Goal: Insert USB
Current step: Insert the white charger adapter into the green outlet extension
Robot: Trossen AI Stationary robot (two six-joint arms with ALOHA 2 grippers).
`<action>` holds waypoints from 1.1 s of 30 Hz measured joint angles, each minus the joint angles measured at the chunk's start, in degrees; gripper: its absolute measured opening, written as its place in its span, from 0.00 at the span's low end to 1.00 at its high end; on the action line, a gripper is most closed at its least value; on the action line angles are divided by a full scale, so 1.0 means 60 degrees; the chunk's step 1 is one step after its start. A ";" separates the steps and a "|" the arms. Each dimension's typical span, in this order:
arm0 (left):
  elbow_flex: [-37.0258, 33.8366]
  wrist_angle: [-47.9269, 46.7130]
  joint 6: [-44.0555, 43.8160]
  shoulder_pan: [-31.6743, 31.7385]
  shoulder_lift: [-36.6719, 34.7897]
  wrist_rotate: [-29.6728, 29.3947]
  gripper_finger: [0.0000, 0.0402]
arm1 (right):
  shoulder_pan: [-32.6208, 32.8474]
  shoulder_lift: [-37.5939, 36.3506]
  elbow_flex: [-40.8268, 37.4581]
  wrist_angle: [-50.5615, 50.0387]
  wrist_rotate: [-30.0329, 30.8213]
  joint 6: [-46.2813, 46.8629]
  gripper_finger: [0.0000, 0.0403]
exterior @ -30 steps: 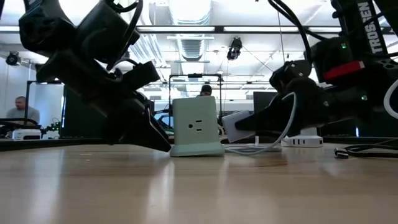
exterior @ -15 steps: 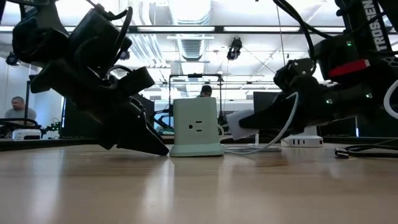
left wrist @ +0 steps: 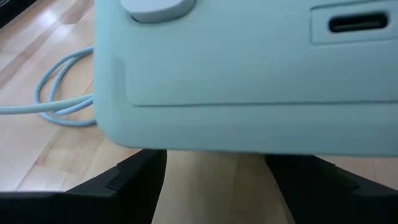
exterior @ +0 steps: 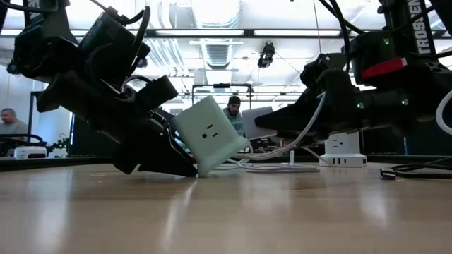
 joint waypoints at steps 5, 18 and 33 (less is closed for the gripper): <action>0.0004 -0.0010 0.0003 0.0000 0.0000 0.0028 0.68 | -0.0001 -0.0092 -0.0120 -0.0088 -0.0004 0.0097 0.29; 0.0011 0.0015 0.0021 0.0007 0.0004 0.0061 0.68 | -0.0434 -0.0910 -0.0612 -0.1207 0.0176 -0.0499 0.29; 0.0011 0.0130 0.0114 0.0007 0.0011 0.0083 0.68 | -0.0776 -0.0907 -0.0143 -0.1670 -0.1236 -0.0769 0.29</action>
